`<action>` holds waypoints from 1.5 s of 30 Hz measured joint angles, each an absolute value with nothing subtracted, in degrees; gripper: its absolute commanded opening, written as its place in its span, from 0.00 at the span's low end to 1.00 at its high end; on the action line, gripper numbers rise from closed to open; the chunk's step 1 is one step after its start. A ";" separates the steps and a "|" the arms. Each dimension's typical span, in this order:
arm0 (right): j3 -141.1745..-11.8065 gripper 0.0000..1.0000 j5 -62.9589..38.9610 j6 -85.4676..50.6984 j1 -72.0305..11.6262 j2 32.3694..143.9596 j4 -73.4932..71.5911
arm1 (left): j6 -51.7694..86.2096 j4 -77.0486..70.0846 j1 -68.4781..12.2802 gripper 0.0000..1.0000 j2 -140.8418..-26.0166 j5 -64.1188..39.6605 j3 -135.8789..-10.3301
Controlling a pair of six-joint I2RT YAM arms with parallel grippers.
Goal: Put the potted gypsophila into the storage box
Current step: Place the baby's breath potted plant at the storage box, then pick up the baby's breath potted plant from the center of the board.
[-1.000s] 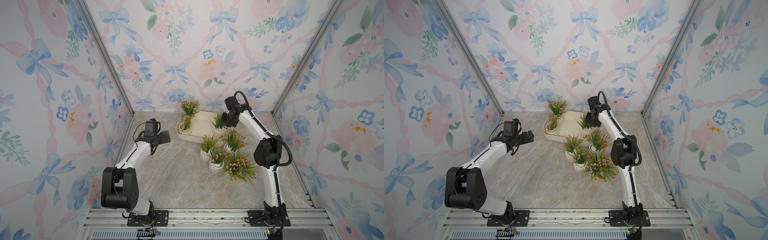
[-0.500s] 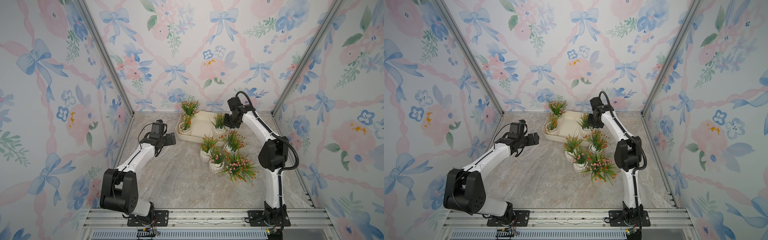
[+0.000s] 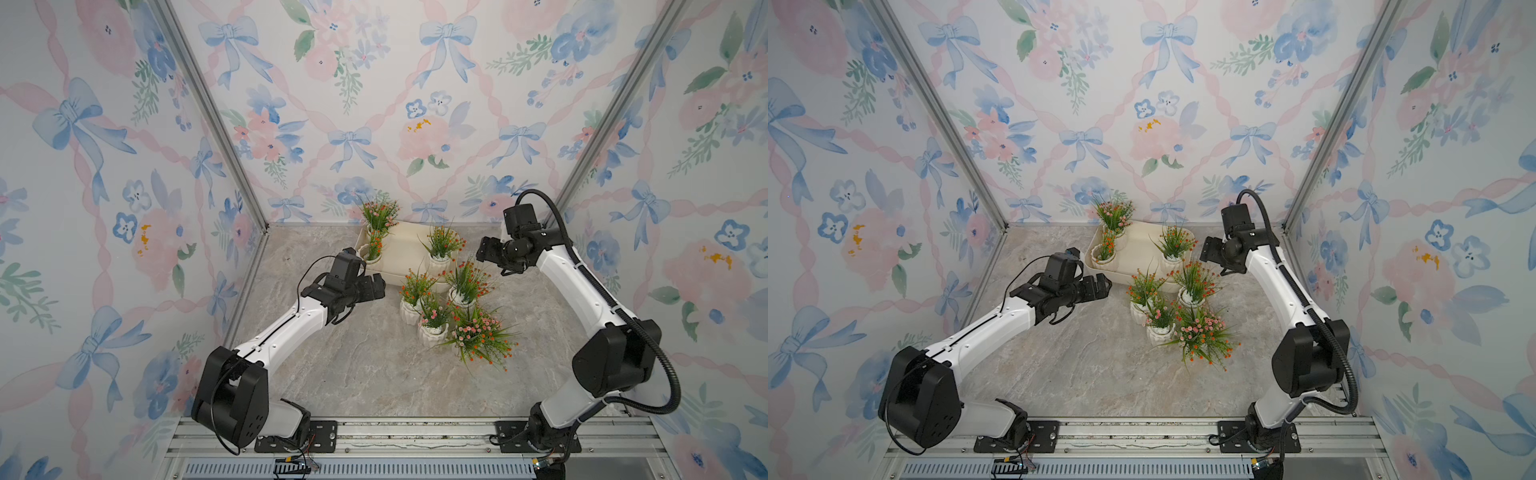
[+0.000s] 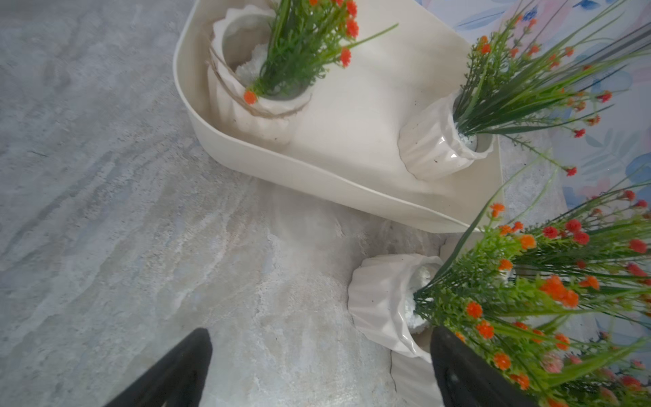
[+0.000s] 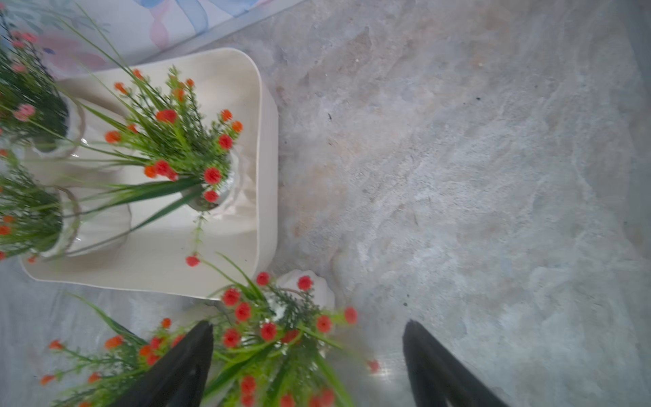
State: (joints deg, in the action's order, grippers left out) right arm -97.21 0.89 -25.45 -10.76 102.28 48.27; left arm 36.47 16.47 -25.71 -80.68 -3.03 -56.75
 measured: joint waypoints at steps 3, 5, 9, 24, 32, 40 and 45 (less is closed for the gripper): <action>-90.00 0.98 1.21 -25.23 -9.23 98.52 47.59 | 38.30 17.45 -27.53 0.98 -83.05 -3.99 -57.78; -86.35 0.97 1.32 -25.21 -8.64 96.31 47.27 | 38.89 18.04 -28.49 0.98 -84.42 -4.58 -58.22; -80.75 0.97 1.52 -25.19 -8.27 91.70 46.50 | 39.09 20.40 -30.20 0.98 -86.80 -5.28 -59.59; -70.83 0.97 0.56 -24.82 -5.61 86.78 43.13 | 39.03 23.97 -33.87 0.92 -92.49 -5.39 -63.79; -69.08 0.97 0.14 -24.84 -5.61 86.80 41.52 | 38.04 24.51 -35.68 0.78 -97.06 -3.68 -68.71; -68.51 0.97 -0.69 -24.71 -4.47 86.80 40.99 | 38.19 25.45 -36.49 0.66 -99.90 -0.82 -69.47; -68.20 0.97 -1.54 -23.94 -3.86 86.80 40.77 | 38.33 25.63 -37.15 0.61 -101.62 0.25 -71.33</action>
